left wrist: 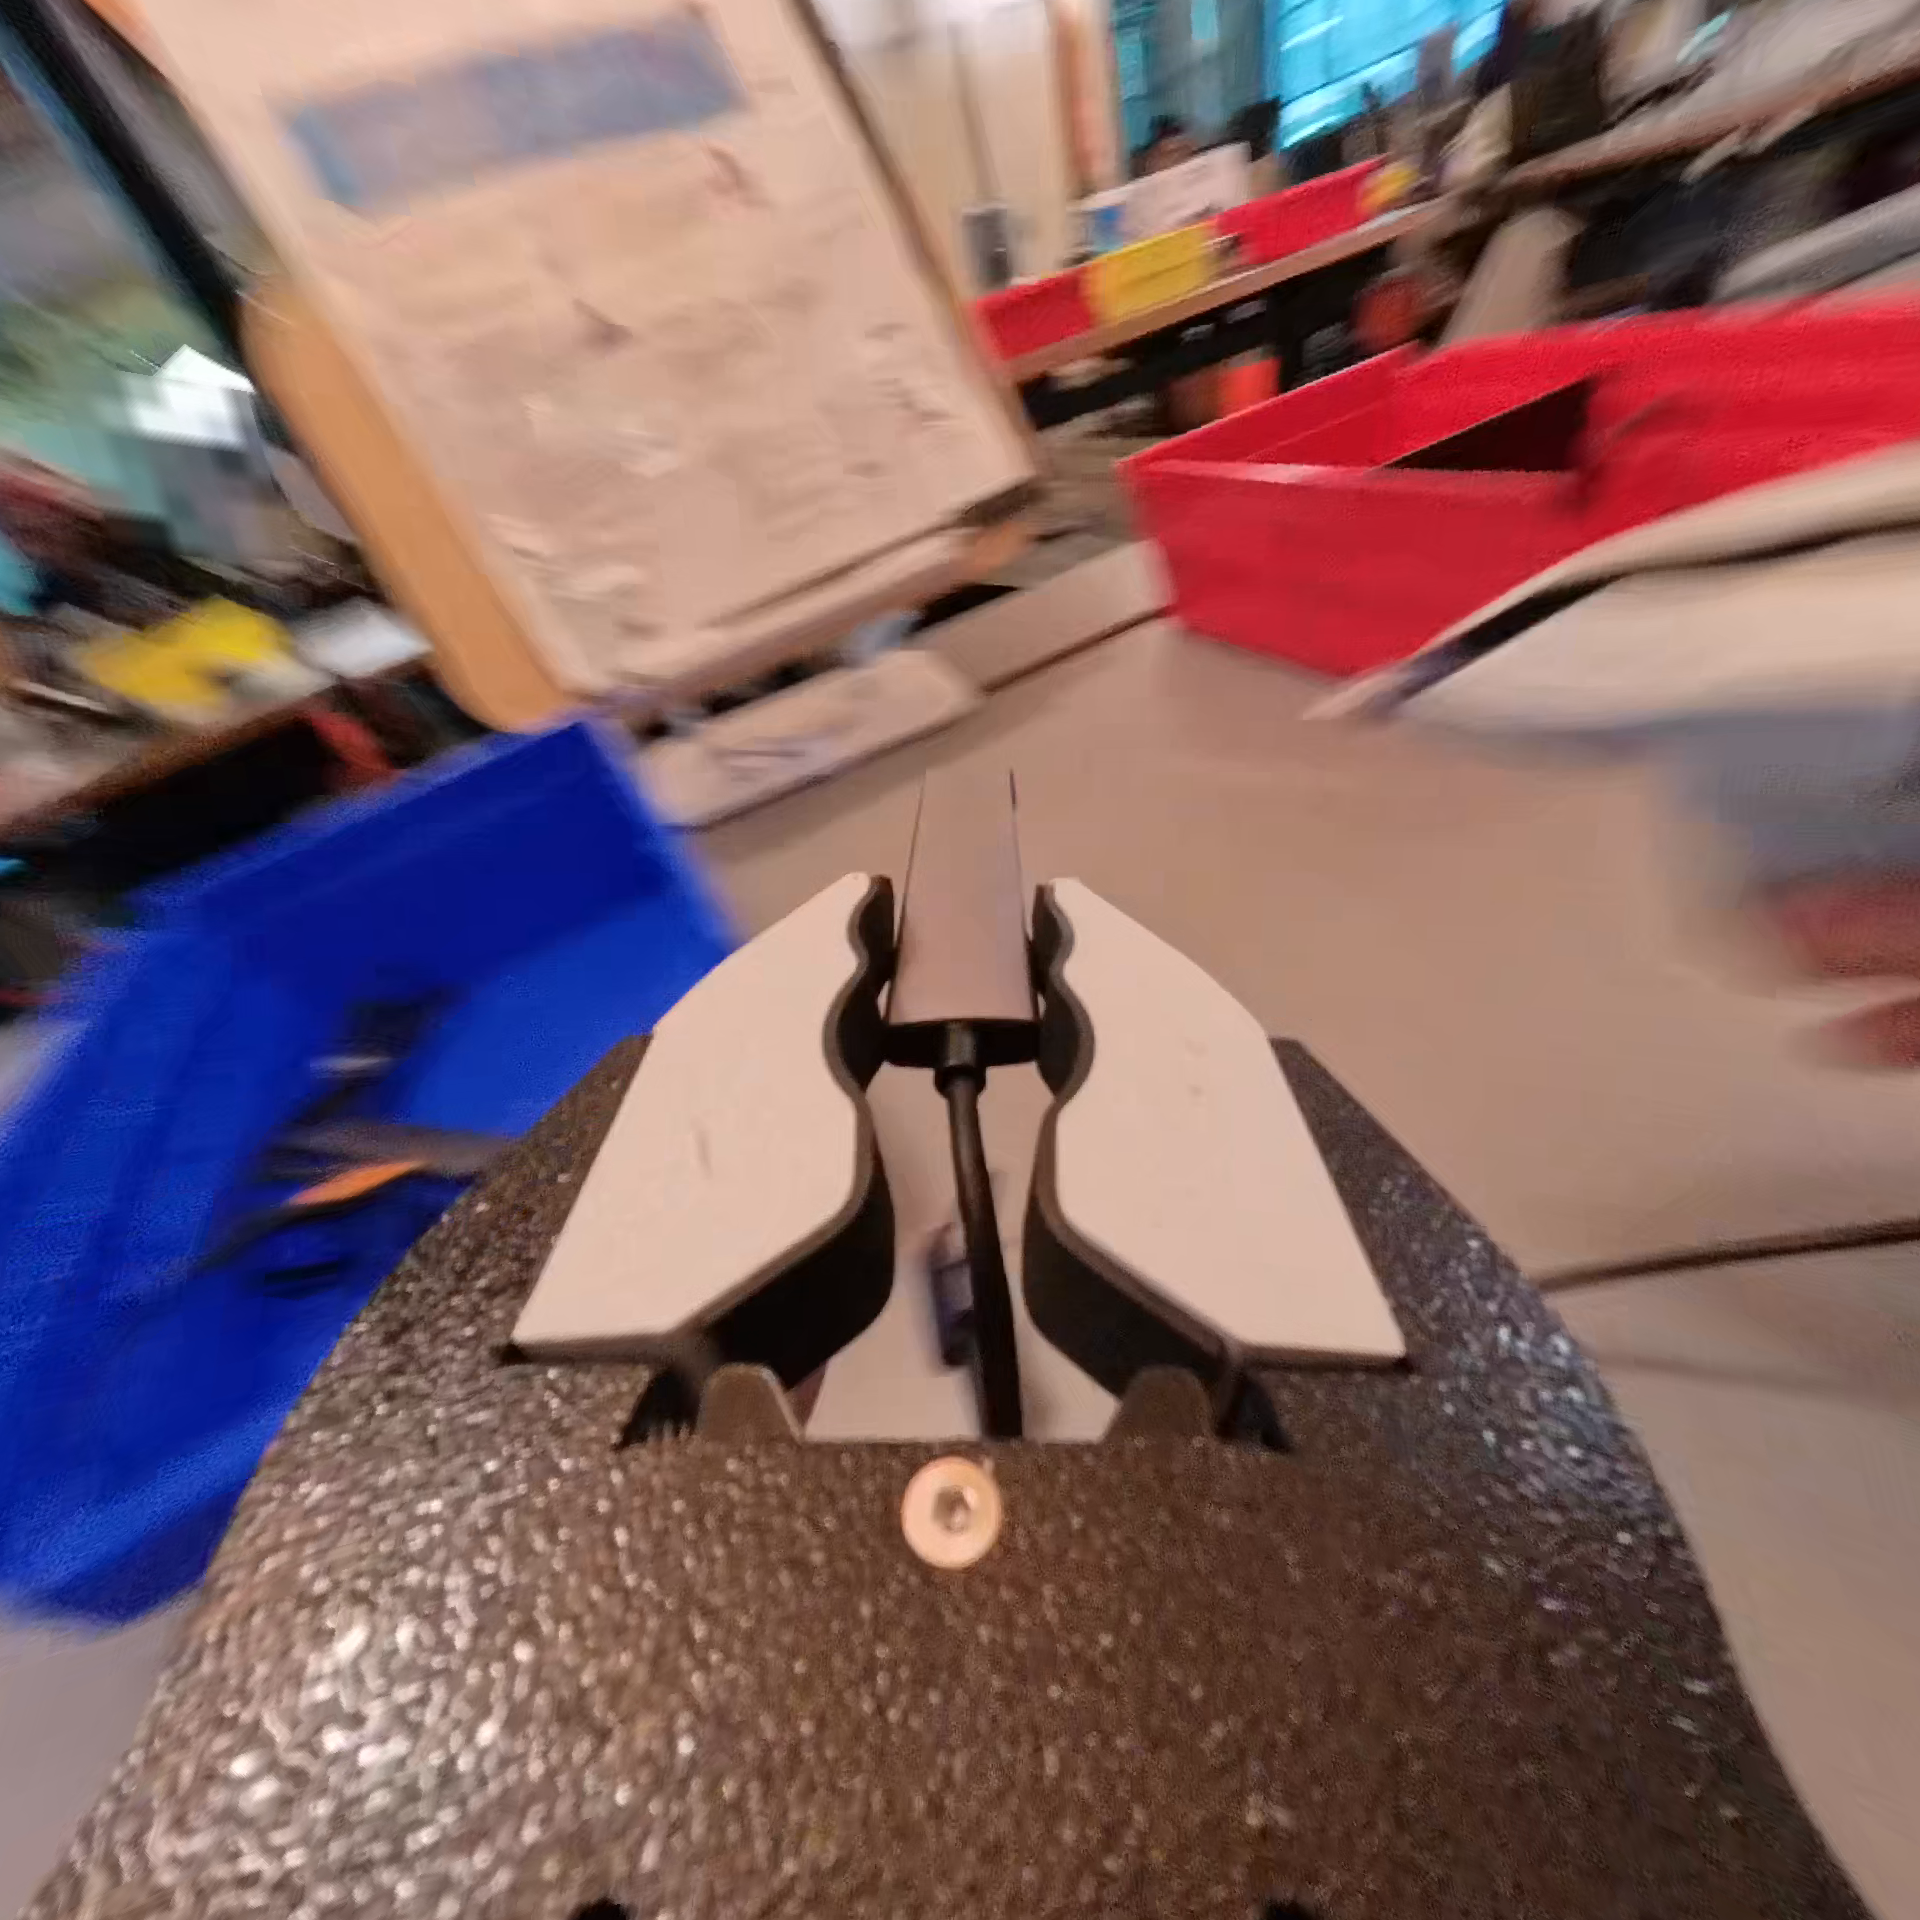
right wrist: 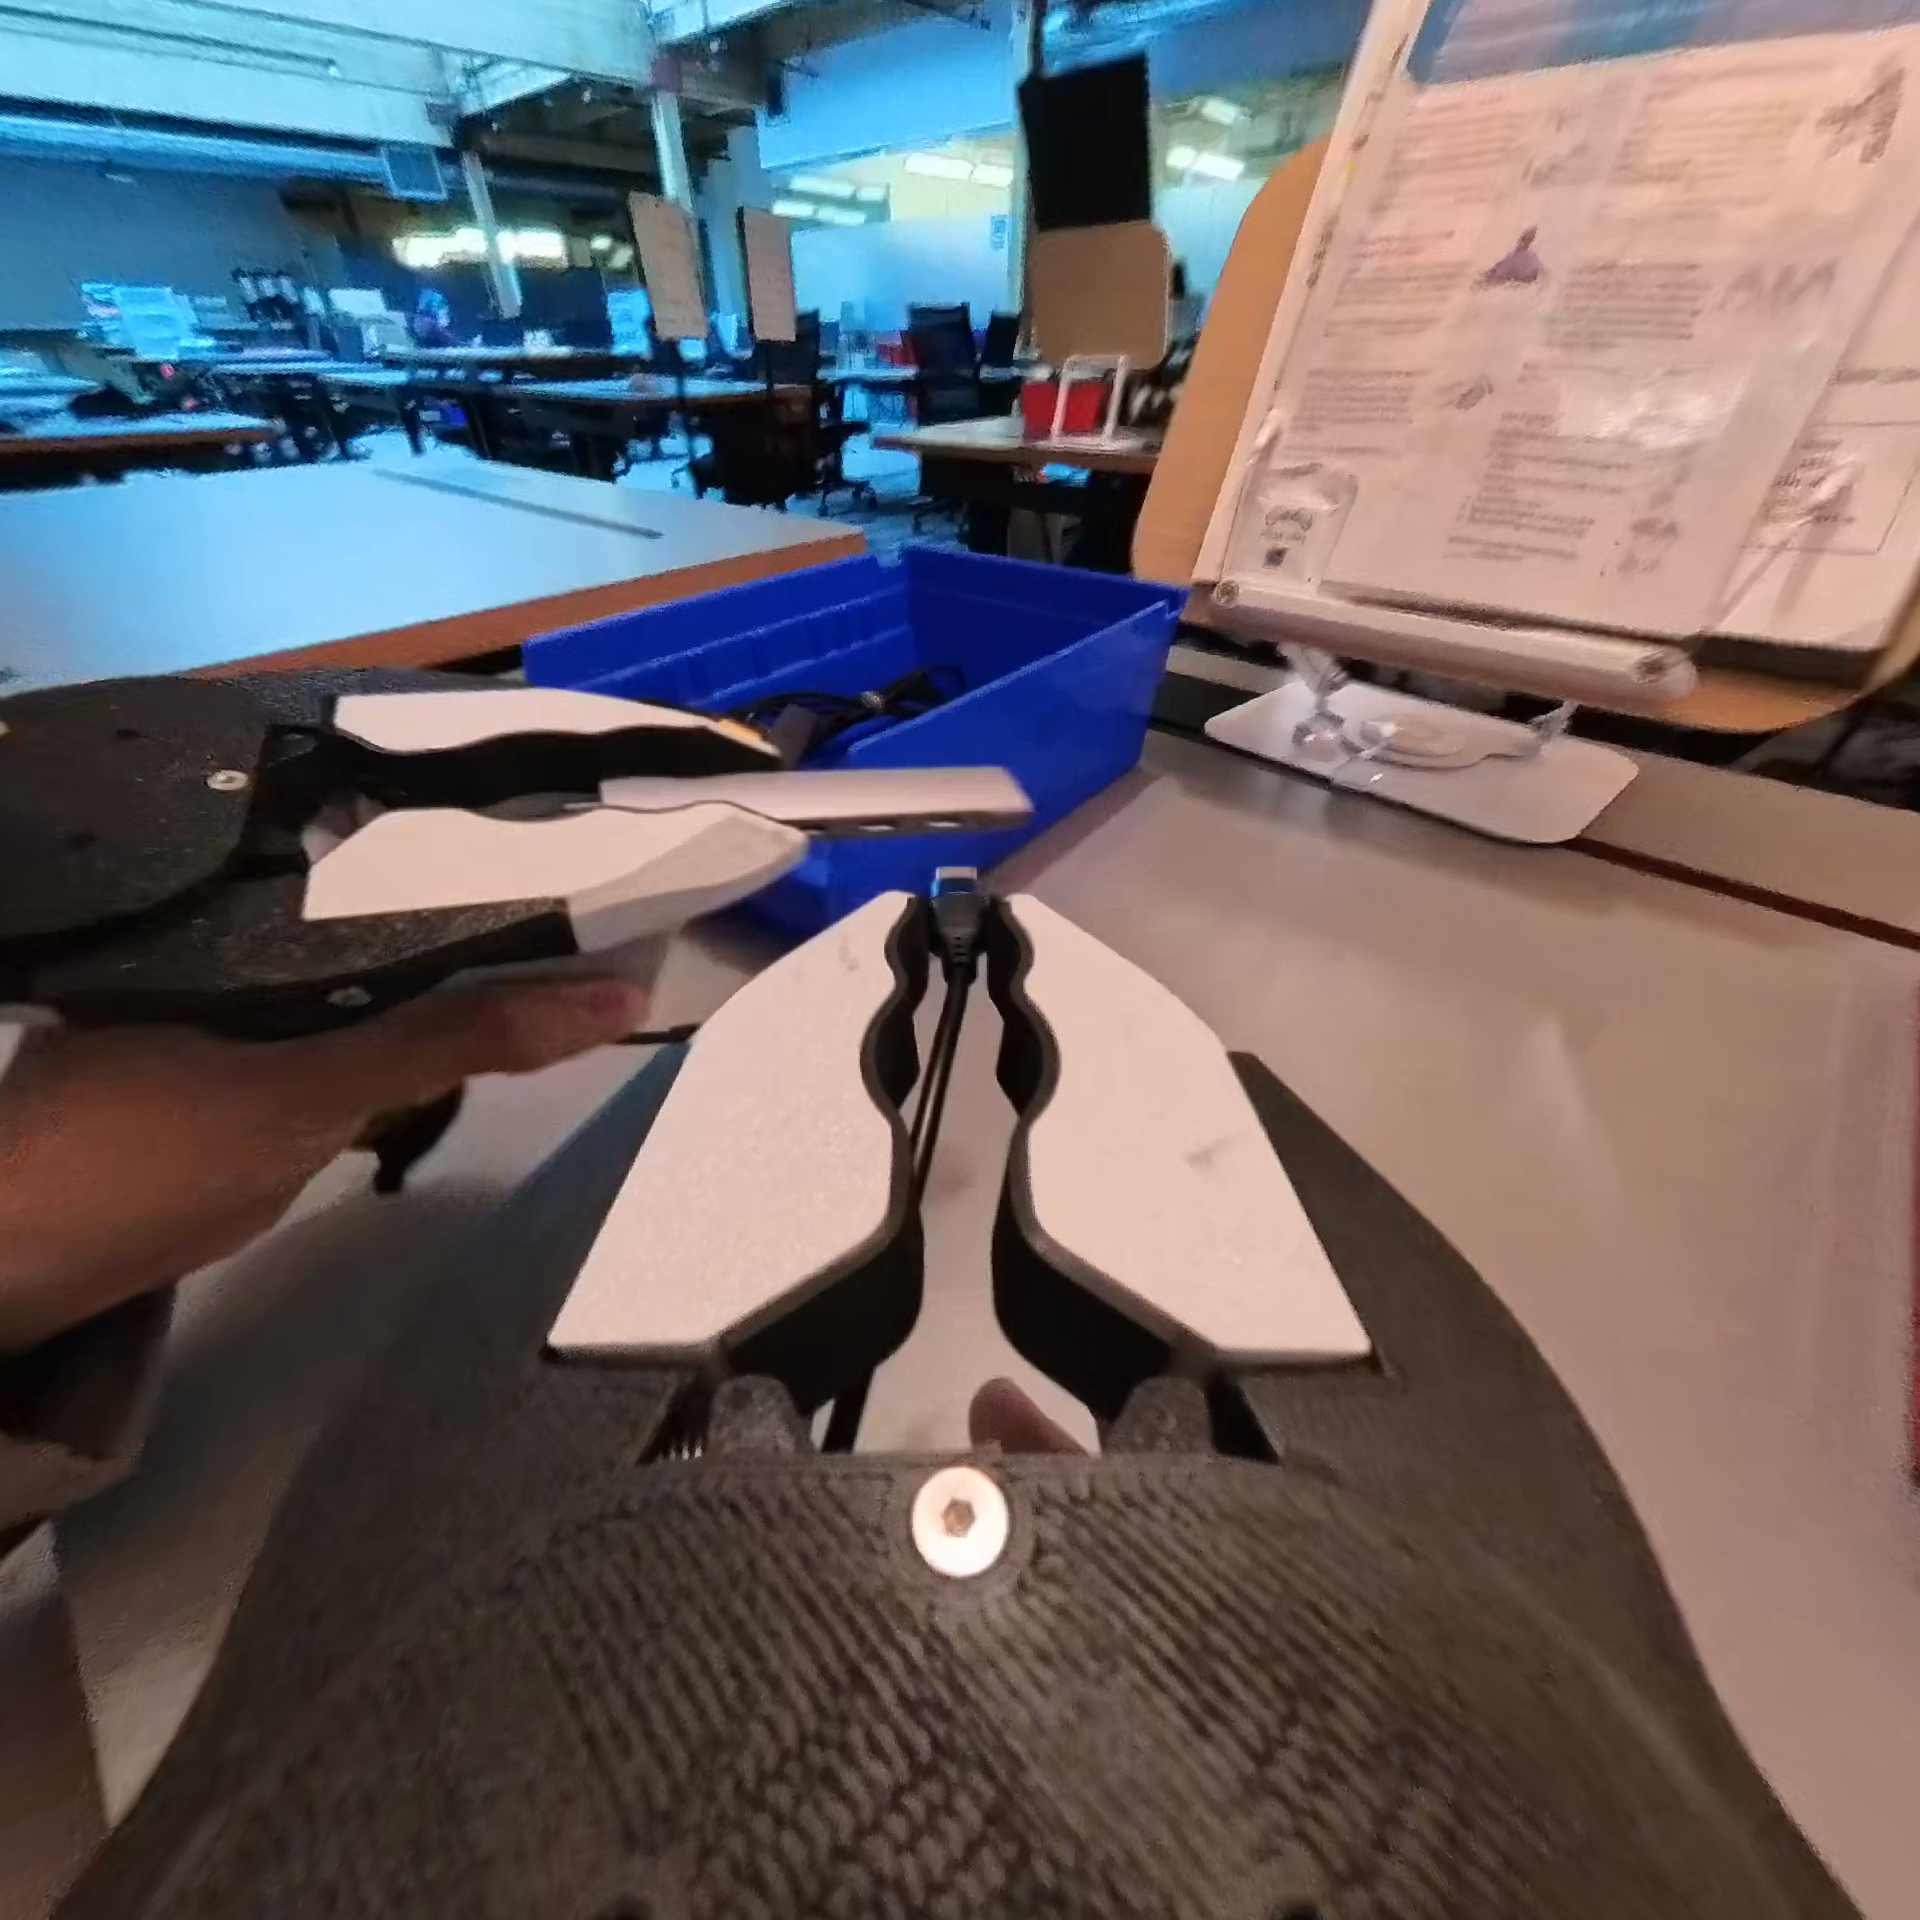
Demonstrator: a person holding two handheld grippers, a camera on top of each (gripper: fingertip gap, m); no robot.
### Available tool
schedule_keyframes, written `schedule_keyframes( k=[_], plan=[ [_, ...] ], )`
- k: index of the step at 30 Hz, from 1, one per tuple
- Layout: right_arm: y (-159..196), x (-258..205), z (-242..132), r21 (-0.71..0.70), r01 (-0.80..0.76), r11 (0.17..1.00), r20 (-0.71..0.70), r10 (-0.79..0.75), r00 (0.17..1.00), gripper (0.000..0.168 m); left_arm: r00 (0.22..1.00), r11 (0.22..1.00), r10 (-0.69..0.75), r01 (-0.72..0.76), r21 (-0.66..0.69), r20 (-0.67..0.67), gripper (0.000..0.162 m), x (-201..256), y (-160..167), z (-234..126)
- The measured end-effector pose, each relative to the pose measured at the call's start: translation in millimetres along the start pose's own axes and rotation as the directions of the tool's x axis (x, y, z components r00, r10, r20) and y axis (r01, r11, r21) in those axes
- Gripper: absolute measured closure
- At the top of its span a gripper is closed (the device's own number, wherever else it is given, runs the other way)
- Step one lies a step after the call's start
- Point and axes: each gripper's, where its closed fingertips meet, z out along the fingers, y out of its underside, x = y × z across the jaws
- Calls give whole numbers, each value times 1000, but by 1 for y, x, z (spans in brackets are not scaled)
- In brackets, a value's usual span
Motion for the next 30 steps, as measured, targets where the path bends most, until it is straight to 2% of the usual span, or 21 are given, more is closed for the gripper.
schedule_keyframes(
  k=[1,2,3,4,5,6,9,13,18,20,24,27,30],
  plan=[
    [-6,10,-12,25,26,999,-45,-25,999,157,993,1000,10,-9,-12,114,136,-34,9,-4],
    [-10,19,-23,32,35,999,-59,-33,998,157,982,987,-161,160,17,95,136,-59,12,-11],
    [-12,24,-30,51,15,999,-35,-14,999,157,929,926,-369,369,84,-21,136,-71,-4,-22],
    [-9,28,-33,29,-18,999,-11,18,1000,157,901,885,-426,434,169,-83,136,-77,-29,-35],
    [-9,34,-35,7,-34,999,-1,34,999,157,930,905,-358,367,216,-80,136,-72,-48,-43],
    [-19,40,-38,46,-36,998,5,36,999,157,959,932,-271,283,227,-85,136,-59,-61,-46],
    [-58,56,-51,106,26,994,6,-27,1000,157,965,939,-203,240,246,-167,136,-29,-81,-51],
    [-111,111,-69,83,309,948,-137,-296,945,157,954,947,-212,253,197,-210,136,-21,-70,-43],
    [-157,208,-75,70,448,891,-241,-421,875,157,942,950,-225,269,157,-250,136,-14,-61,-37],
    [-161,241,-69,62,464,884,-254,-435,864,157,942,953,-217,261,151,-255,136,-11,-61,-36],
    [-148,274,-52,159,471,868,-233,-430,872,157,944,957,-205,248,148,-259,136,-9,-57,-33],
    [-114,277,-25,216,306,927,-123,-285,951,157,944,960,-206,245,132,-258,136,-9,-50,-31],
    [-72,269,-3,164,303,939,-53,-299,953,157,942,962,-209,247,119,-263,136,-9,-46,-29]
  ],
)
